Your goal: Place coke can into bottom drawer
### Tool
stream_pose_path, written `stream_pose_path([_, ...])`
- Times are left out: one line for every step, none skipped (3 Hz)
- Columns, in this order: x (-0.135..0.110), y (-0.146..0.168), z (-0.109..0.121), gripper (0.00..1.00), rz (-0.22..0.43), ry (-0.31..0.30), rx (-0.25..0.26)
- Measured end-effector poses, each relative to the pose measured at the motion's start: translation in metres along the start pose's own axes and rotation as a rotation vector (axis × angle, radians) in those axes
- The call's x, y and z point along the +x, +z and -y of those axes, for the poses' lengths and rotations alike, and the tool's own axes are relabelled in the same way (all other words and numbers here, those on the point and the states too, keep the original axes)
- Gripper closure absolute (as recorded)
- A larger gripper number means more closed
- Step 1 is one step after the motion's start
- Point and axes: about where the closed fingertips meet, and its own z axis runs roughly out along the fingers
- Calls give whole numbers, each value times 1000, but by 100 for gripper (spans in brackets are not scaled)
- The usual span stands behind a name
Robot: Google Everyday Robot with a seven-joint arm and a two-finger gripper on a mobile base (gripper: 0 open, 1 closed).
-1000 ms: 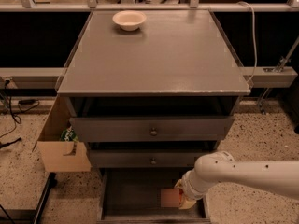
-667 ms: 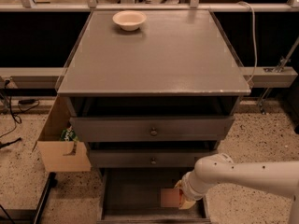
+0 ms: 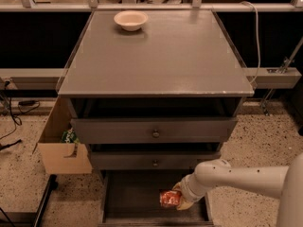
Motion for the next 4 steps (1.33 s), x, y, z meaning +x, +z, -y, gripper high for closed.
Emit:
stream_pose_path([15,58,17,100,64,-19,7])
stream_pose_path([24,73,12,100,63,-27,3])
stream_pose_path([31,93,12,100,76,-34,-6])
stream_pose_path([33,128,20,100,106,-70,-16])
